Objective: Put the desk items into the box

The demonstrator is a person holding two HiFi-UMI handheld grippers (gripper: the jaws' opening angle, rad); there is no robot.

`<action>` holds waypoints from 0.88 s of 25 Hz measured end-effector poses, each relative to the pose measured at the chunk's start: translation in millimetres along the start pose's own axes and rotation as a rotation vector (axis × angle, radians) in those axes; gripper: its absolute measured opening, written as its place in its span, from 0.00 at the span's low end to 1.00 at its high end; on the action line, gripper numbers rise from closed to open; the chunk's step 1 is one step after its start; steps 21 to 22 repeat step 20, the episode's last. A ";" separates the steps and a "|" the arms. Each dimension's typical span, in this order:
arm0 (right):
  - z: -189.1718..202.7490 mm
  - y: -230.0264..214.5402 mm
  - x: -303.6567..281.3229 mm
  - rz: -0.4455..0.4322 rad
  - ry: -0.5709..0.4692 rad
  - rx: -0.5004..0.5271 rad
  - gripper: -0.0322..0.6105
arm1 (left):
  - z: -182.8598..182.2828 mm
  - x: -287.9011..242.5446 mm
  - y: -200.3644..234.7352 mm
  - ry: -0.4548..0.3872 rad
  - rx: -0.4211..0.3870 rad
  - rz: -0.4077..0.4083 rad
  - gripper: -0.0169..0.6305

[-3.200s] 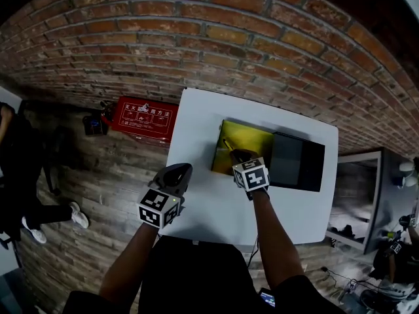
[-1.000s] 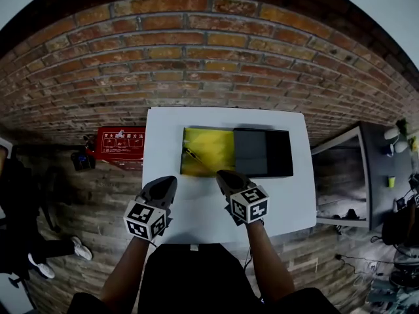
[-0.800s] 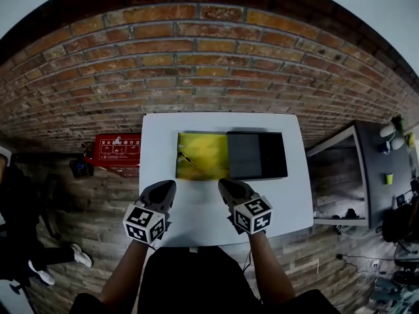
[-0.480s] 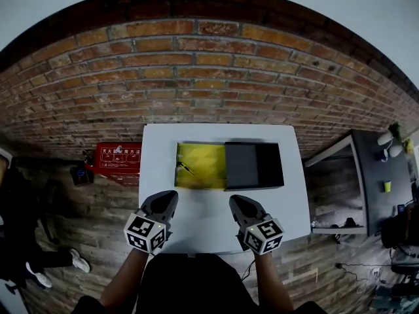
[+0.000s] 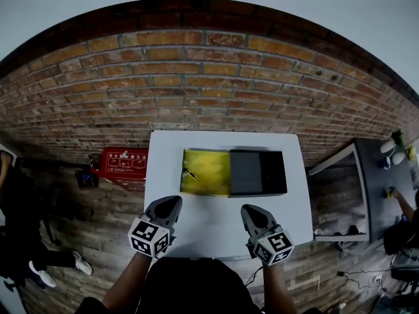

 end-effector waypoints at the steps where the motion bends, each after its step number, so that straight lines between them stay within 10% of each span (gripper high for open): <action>1: 0.0 -0.2 0.4 0.002 0.000 0.001 0.08 | -0.2 -0.3 -0.5 0.001 -0.001 0.001 0.05; 22: 1.3 3.9 -4.0 0.010 -0.007 -0.003 0.08 | 2.0 -2.8 7.2 0.017 -0.017 0.004 0.05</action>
Point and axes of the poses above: the fingertips, and each gripper's own axes: x backward along the fingers, y to its left, z out of its underside, the point moved 6 cm from there along x, backward along the fingers, and after that the axes turned 5 degrees about x, right-handed, at the moved point
